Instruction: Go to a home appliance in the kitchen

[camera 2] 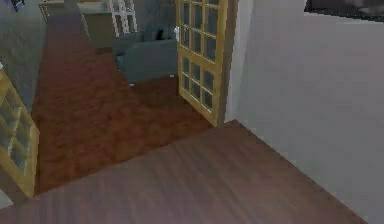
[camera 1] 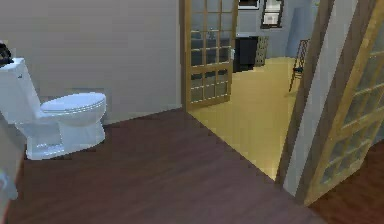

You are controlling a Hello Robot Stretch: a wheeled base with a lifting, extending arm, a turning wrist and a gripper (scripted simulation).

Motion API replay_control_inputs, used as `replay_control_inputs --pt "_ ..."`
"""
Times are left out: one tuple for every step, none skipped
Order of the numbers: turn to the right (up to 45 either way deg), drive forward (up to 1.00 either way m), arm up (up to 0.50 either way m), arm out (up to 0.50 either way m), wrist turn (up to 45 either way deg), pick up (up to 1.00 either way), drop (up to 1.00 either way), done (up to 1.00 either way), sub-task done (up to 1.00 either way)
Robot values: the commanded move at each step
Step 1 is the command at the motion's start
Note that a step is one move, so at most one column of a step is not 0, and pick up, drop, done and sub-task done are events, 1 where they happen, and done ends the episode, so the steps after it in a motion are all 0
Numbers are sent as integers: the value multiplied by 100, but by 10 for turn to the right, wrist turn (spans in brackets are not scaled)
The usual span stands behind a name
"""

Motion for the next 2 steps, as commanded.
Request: replay_control_inputs --pt "90 0 0 0 0 0 0 0 0" --pt "30 0 0 0 0 0 0 0 0"
